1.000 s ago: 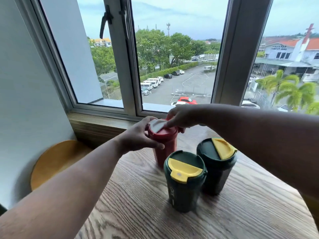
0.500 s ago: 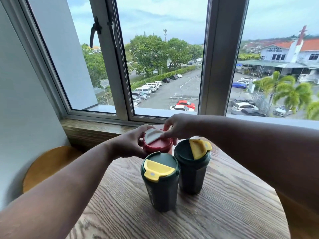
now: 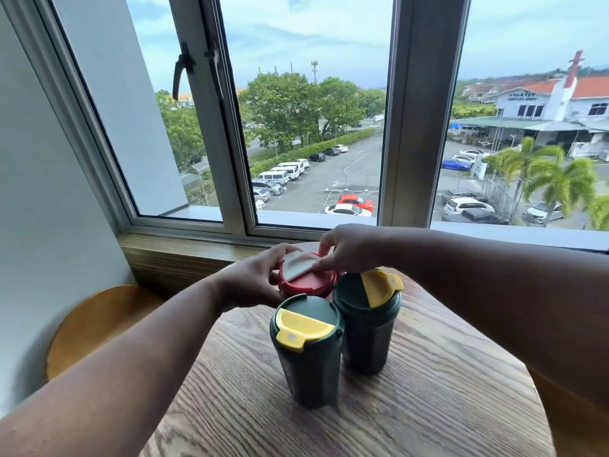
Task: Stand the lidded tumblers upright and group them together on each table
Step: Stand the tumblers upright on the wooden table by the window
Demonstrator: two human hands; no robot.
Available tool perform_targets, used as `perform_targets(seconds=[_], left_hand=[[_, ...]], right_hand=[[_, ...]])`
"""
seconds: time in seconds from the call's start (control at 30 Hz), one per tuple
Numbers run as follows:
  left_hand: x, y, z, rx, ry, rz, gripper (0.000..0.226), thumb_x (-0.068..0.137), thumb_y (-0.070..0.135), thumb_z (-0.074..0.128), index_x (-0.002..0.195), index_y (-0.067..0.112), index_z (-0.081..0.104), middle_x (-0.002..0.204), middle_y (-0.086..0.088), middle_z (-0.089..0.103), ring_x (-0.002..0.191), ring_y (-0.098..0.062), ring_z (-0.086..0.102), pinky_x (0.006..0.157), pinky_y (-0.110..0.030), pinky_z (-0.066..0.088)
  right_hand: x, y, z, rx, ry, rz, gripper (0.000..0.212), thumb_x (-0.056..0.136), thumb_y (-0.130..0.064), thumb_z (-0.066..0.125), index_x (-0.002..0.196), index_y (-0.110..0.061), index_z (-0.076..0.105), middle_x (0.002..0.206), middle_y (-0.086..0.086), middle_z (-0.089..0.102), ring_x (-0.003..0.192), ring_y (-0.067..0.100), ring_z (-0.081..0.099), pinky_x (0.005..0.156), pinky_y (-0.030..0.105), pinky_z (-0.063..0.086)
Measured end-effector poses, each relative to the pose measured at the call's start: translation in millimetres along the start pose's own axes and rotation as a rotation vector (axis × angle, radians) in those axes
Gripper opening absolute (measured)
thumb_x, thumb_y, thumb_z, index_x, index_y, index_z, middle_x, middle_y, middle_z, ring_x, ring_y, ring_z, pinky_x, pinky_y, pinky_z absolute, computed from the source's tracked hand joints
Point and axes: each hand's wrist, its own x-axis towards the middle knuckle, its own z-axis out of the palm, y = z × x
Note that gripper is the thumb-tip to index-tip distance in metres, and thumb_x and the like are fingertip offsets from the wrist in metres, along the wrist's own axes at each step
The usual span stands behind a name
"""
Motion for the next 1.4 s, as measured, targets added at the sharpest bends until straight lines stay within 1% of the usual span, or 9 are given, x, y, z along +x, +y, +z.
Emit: perform_targets(seconds=[0.33, 0.47, 0.63, 0.77, 0.87, 1.0, 1.1, 1.27, 1.4], left_hand=[[-1, -1, -5, 0.040, -0.007, -0.001, 0.088, 0.069, -0.008, 0.087, 0.140, 0.023, 0.044, 0.125, -0.011, 0.066, 0.113, -0.015, 0.067, 0.093, -0.028, 0.054], [-10, 0, -8, 0.057, -0.018, -0.063, 0.091, 0.075, -0.008, 0.082, 0.144, 0.030, 0.038, 0.132, -0.007, 0.063, 0.118, -0.011, 0.064, 0.100, -0.032, 0.054], [-49, 15, 7, 0.166, 0.374, 0.022, 0.053, 0.086, -0.012, 0.059, 0.125, 0.025, 0.056, 0.114, -0.004, 0.065, 0.107, -0.014, 0.065, 0.081, -0.021, 0.057], [-82, 23, 36, 0.132, 0.723, 0.113, 0.017, 0.085, 0.021, 0.065, 0.100, 0.024, 0.070, 0.094, 0.001, 0.073, 0.088, -0.013, 0.068, 0.076, -0.024, 0.059], [-101, 32, 63, 0.234, 0.739, 0.086, 0.038, 0.075, 0.059, 0.061, 0.097, 0.030, 0.069, 0.092, 0.014, 0.071, 0.087, -0.005, 0.067, 0.073, -0.025, 0.059], [-108, 39, 94, 0.476, 0.645, -0.015, 0.074, 0.062, 0.084, 0.059, 0.123, 0.041, 0.056, 0.114, 0.022, 0.061, 0.098, 0.003, 0.061, 0.082, -0.027, 0.056], [-104, 44, 108, 0.600, 0.660, -0.048, 0.086, 0.061, 0.081, 0.070, 0.134, 0.041, 0.048, 0.124, 0.020, 0.053, 0.110, -0.003, 0.052, 0.089, -0.025, 0.048], [-100, 53, 118, 0.622, 0.728, -0.077, 0.082, 0.064, 0.064, 0.081, 0.134, 0.037, 0.049, 0.130, 0.009, 0.059, 0.108, -0.005, 0.050, 0.084, -0.022, 0.042], [-97, 55, 117, 0.597, 0.688, -0.111, 0.080, 0.063, 0.062, 0.082, 0.131, 0.040, 0.046, 0.134, 0.004, 0.060, 0.108, -0.012, 0.058, 0.083, -0.025, 0.047]], right_hand=[[0, 1, 1, 0.030, -0.001, 0.019, 0.039, 0.090, -0.052, 0.064, 0.116, -0.023, 0.068, 0.085, -0.007, 0.061, 0.087, 0.015, 0.058, 0.076, 0.032, 0.049], [-6, 7, -1, 0.067, 0.022, -0.005, 0.042, 0.089, -0.053, 0.064, 0.120, -0.024, 0.065, 0.100, -0.003, 0.067, 0.096, 0.019, 0.062, 0.084, 0.034, 0.054], [-29, 30, -1, 0.264, 0.124, -0.055, 0.041, 0.089, -0.050, 0.065, 0.121, -0.023, 0.062, 0.114, 0.001, 0.066, 0.099, 0.021, 0.065, 0.089, 0.040, 0.056], [-54, 49, 10, 0.433, 0.161, -0.112, 0.044, 0.087, -0.048, 0.067, 0.124, -0.026, 0.058, 0.107, -0.008, 0.064, 0.102, 0.016, 0.065, 0.093, 0.040, 0.055], [-68, 60, 22, 0.524, 0.181, -0.140, 0.064, 0.074, -0.065, 0.069, 0.126, -0.032, 0.055, 0.117, -0.007, 0.061, 0.106, 0.012, 0.062, 0.093, 0.039, 0.055], [-80, 72, 36, 0.603, 0.143, -0.193, 0.092, 0.053, -0.076, 0.075, 0.133, -0.035, 0.049, 0.122, -0.008, 0.057, 0.105, 0.010, 0.062, 0.096, 0.036, 0.054], [-86, 75, 40, 0.519, 0.134, -0.209, 0.097, 0.056, -0.064, 0.081, 0.141, -0.036, 0.043, 0.129, -0.007, 0.053, 0.110, 0.010, 0.059, 0.094, 0.024, 0.047], [-82, 76, 44, 0.396, 0.195, -0.234, 0.105, 0.056, -0.057, 0.087, 0.146, -0.035, 0.038, 0.144, -0.003, 0.049, 0.130, 0.015, 0.046, 0.108, 0.034, 0.040], [-82, 76, 41, 0.378, 0.228, -0.247, 0.100, 0.059, -0.051, 0.088, 0.145, -0.033, 0.040, 0.141, 0.000, 0.052, 0.127, 0.016, 0.049, 0.100, 0.027, 0.040]])
